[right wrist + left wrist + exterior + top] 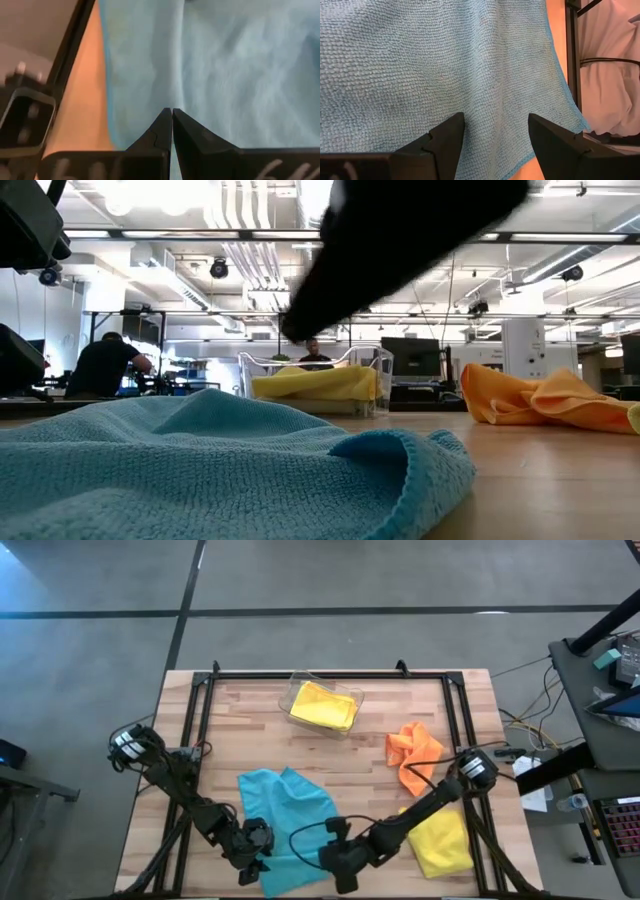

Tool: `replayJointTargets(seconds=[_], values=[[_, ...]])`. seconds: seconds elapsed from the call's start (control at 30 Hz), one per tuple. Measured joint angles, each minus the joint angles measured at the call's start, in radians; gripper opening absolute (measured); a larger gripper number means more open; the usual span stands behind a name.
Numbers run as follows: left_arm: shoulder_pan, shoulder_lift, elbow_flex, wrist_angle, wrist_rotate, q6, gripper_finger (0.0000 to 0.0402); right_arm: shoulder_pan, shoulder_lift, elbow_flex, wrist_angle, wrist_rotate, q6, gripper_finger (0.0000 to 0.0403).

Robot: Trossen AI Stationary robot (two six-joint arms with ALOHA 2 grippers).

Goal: Fold microfiber towels
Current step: Fold the blue microfiber cloth

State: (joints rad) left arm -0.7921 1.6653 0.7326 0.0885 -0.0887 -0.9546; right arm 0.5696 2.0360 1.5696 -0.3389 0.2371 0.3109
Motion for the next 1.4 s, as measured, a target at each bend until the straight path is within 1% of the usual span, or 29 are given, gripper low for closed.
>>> replayJointTargets(seconds=[0.07, 0.17, 0.37, 0.53, 0.73, 0.9, 1.1, 1.4], values=[[0.0, 0.0, 0.0, 0.0, 0.0, 0.0, 0.0207, -0.013, 0.019, 0.0, 0.057, -0.016, -0.013, 0.0009], [0.0, 0.0, 0.0, 0.003, -0.001, 0.001, 0.0207, -0.031, 0.056, -0.001, 0.101, -0.094, -0.022, 0.0009], [0.0, 0.001, 0.0, 0.005, -0.003, 0.017, 0.0207, -0.033, 0.073, 0.002, 0.088, -0.11, 0.001, 0.0009], [0.0, 0.001, -0.002, 0.009, -0.004, 0.022, 0.0207, -0.022, 0.072, 0.004, -0.066, -0.106, 0.071, 0.0009], [0.001, 0.001, 0.001, 0.008, -0.007, 0.023, 0.0207, 0.007, 0.06, 0.008, -0.17, -0.098, 0.141, 0.0009], [0.001, 0.001, -0.001, 0.009, -0.008, 0.021, 0.0207, 0.045, 0.032, 0.008, -0.254, -0.062, 0.199, 0.0009], [0.001, 0.001, 0.002, 0.007, -0.008, 0.022, 0.0207, 0.082, 0.007, 0.008, -0.285, -0.045, 0.264, 0.0009], [0.006, -0.018, 0.001, -0.001, -0.002, 0.052, 0.0207, 0.103, 0.003, 0.007, -0.284, -0.037, 0.27, 0.0009]])
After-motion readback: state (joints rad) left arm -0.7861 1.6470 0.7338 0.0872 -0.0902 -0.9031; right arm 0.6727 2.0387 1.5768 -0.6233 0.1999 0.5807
